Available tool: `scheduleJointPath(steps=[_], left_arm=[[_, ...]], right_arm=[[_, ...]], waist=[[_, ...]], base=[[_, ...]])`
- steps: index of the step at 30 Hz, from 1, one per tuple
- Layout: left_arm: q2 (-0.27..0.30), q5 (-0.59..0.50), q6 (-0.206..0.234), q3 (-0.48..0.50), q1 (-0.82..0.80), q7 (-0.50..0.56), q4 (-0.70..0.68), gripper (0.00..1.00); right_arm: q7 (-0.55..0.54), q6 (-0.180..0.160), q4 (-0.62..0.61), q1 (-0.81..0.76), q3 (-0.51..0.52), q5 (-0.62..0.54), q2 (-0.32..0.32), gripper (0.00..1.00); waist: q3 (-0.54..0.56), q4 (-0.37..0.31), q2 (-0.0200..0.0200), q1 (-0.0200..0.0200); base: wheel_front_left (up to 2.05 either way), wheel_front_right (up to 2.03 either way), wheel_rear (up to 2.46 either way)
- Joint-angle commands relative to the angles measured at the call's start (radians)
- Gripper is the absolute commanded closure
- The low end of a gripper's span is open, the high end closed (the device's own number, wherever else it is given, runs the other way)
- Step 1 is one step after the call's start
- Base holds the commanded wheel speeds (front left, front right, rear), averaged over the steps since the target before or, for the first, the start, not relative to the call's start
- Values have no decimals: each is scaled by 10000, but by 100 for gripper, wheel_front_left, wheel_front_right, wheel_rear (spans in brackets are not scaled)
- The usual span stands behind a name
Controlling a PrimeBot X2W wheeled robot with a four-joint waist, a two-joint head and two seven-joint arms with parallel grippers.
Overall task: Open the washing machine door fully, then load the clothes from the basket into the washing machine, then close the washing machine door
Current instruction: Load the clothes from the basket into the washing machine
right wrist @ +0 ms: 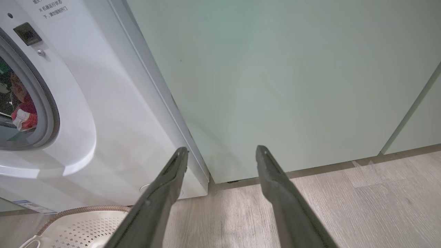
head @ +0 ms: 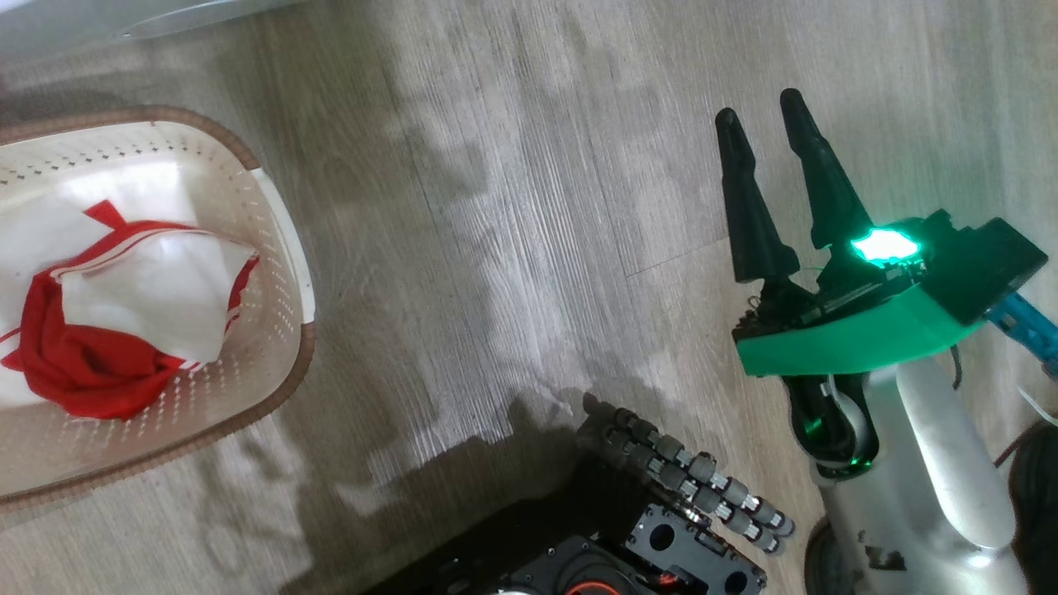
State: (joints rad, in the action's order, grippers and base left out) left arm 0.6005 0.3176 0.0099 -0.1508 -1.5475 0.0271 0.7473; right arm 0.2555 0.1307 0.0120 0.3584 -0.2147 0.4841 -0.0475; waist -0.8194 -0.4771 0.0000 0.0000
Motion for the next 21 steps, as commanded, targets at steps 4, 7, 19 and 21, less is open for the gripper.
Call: scheduleJointPath(steps=[4, 7, 19, 21], left_arm=[[242, 153, -99, 55, 389, 218, -54, 100], [184, 116, -74, -64, 668, 152, -61, 0], [-555, 505, 378, -60, 3356, -1077, -1958, 0], [-748, 620, 553, -15, 4181, -1333, -2656, 0]], right_arm=[[62, 0, -294, -178, -32, 28, -28, 0], [62, 0, -224, -132, 19, -22, -28, 0], [62, 0, -88, -239, 475, -584, -28, 0], [62, 0, -61, -287, 555, -713, -28, 0]], waist=[[9, 92, 0, 0], [92, 170, 0, 0], [1017, 942, 0, 0], [1242, 1119, 0, 0]], base=[[0, 0, 0], [0, 0, 0], [0, 0, 0], [0, 0, 0]])
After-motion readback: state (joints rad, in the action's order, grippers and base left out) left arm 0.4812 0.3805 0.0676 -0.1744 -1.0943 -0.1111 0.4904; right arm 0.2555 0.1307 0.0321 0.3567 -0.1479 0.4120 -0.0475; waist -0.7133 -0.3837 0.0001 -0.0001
